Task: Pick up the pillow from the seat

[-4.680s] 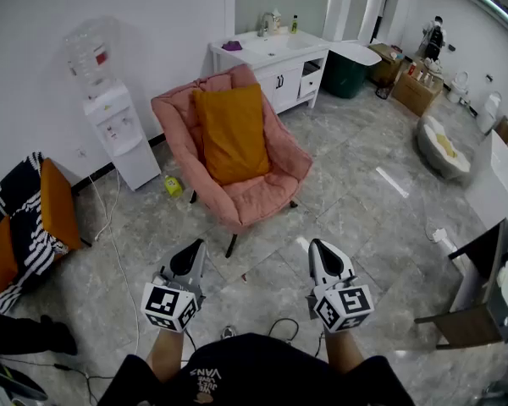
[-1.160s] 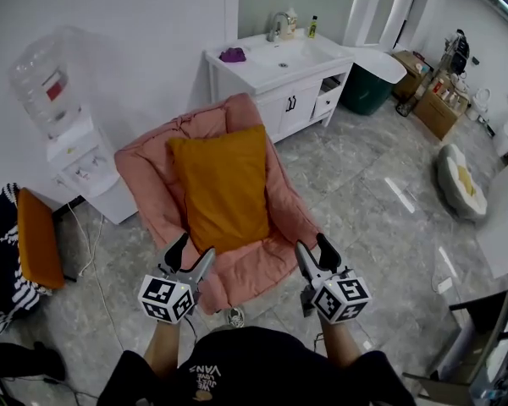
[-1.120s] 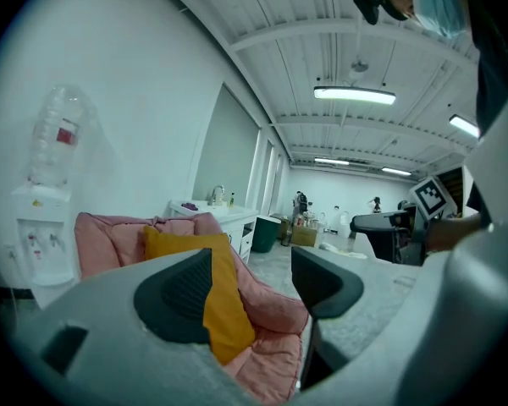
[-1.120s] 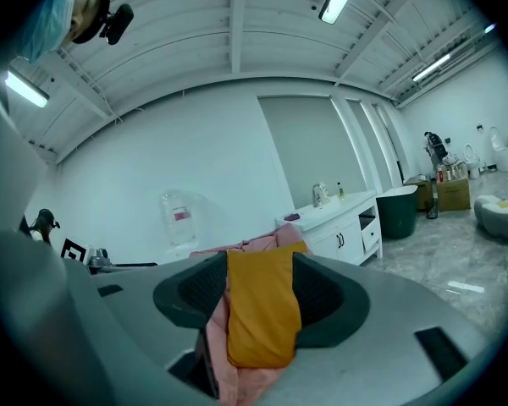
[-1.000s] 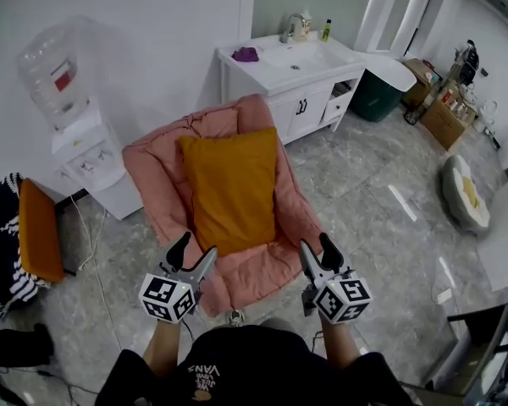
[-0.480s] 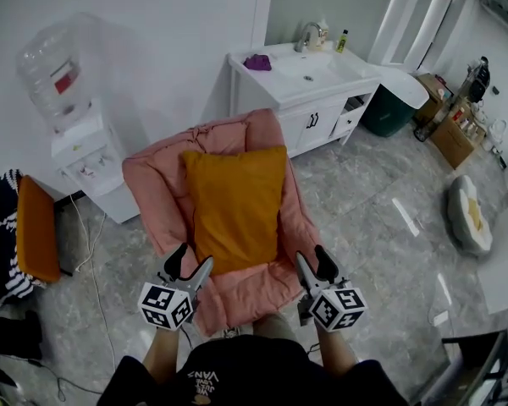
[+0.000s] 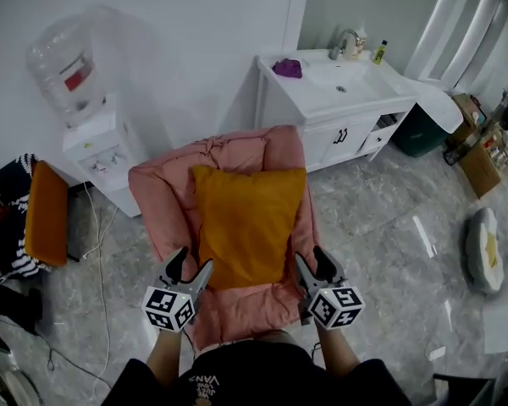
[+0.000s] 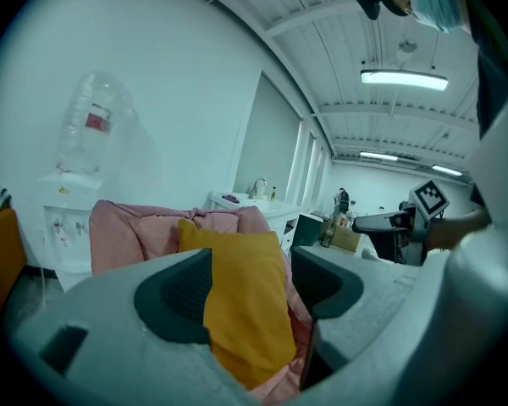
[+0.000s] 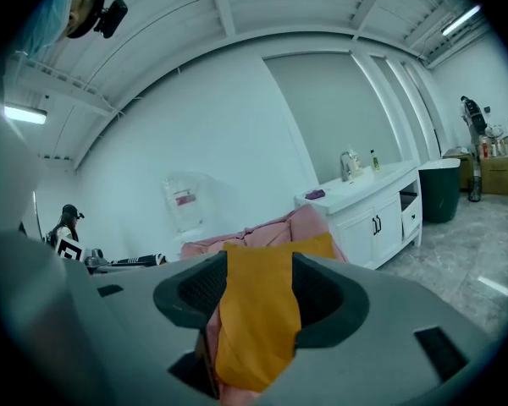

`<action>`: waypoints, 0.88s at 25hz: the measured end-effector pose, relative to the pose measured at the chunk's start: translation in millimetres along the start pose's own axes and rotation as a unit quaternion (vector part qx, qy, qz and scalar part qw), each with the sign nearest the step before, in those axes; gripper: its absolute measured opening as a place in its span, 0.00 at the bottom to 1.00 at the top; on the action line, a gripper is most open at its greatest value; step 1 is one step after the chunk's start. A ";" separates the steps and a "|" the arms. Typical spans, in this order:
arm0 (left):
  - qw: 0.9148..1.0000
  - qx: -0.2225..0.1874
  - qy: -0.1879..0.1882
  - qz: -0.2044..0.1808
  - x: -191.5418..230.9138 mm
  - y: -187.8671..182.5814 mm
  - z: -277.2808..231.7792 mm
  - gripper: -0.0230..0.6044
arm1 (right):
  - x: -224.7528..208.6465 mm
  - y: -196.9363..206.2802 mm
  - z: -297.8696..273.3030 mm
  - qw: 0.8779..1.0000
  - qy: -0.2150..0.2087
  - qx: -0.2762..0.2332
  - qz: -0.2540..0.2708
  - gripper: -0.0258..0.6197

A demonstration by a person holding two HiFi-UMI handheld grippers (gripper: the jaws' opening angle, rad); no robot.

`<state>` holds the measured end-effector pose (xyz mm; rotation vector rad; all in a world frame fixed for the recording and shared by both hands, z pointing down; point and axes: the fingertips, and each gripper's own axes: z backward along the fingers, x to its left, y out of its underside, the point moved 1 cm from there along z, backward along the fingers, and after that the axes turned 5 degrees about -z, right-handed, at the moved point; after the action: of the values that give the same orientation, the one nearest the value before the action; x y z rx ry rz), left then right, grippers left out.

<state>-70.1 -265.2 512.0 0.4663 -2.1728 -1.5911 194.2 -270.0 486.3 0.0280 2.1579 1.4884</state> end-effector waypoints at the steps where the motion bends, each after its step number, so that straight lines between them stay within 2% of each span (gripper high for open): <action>1: 1.000 0.005 -0.008 -0.002 4.2 3.3 -5.1 0.50 | -5.0 -2.0 -8.9 1.000 -0.004 0.003 0.001 0.39; 6: 0.999 0.023 -0.043 -0.001 22.4 12.8 -26.1 0.50 | -29.3 -7.1 -50.5 1.000 -0.019 0.025 0.001 0.39; 15: 0.996 0.053 -0.066 -0.002 46.1 28.6 -78.0 0.50 | -69.7 -3.9 -117.2 0.997 -0.037 0.061 0.007 0.39; 22: 0.994 0.058 -0.088 0.022 72.1 46.4 -118.6 0.50 | -102.2 -0.6 -159.3 0.995 -0.041 0.087 0.002 0.39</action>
<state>-73.6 -384.2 597.1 0.3201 -2.3985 -1.5402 216.0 -439.0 568.8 0.1512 2.2152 1.2744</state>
